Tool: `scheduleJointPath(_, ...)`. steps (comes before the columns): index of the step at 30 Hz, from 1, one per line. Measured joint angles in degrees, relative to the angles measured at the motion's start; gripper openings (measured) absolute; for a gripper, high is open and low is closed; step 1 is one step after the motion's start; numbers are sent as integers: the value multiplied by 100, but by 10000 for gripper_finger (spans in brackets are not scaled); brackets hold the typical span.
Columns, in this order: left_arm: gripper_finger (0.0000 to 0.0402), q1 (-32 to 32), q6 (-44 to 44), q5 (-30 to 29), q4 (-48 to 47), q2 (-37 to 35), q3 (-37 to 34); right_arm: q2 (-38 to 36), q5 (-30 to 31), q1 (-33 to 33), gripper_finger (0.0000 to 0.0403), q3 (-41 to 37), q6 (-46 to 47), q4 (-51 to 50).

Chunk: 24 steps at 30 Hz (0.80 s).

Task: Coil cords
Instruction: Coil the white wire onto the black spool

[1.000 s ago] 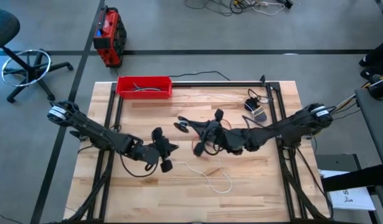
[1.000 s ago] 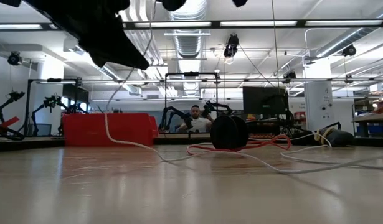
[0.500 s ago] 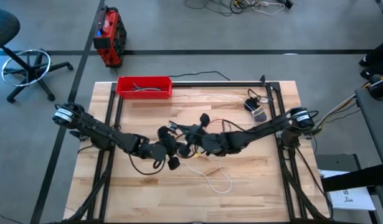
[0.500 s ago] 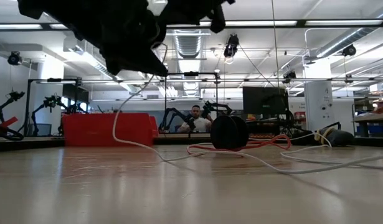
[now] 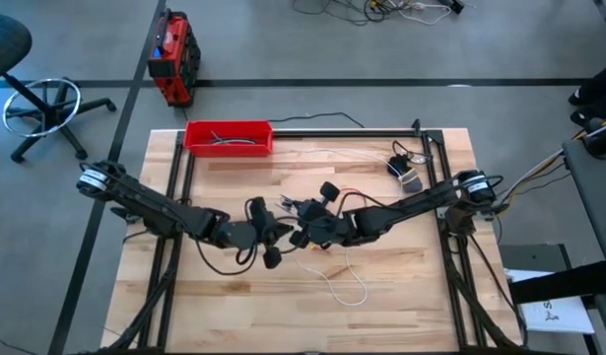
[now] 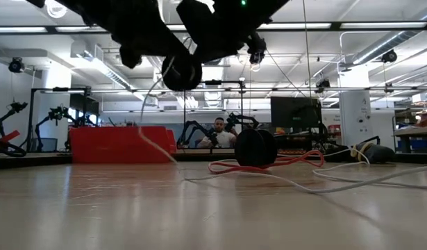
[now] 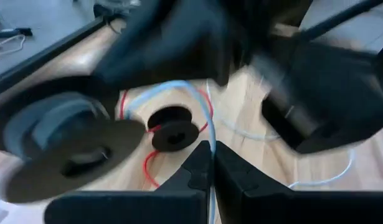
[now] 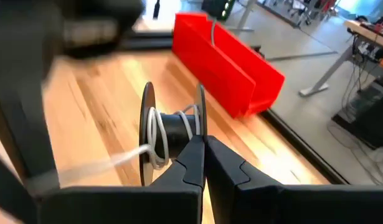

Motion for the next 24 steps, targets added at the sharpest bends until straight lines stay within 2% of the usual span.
scheduleJointPath(3,0,-15,13,23,-40,-178,0,-2,-137,0,0,0,-5,-257)
scheduleJointPath(13,0,-23,347,17,-746,-1336,-14,-264,-1451,13,0,7,143,-1509)
scheduleJointPath(16,0,-26,414,22,-981,-1639,-18,-309,-1809,13,0,22,131,-1607)
scheduleJointPath(20,0,-36,402,22,-1282,-1817,-22,-394,-2350,11,0,14,-11,-1665)
scheduleJointPath(24,0,-38,333,4,-1460,-1810,-22,-555,-2457,33,0,4,-148,-1834)
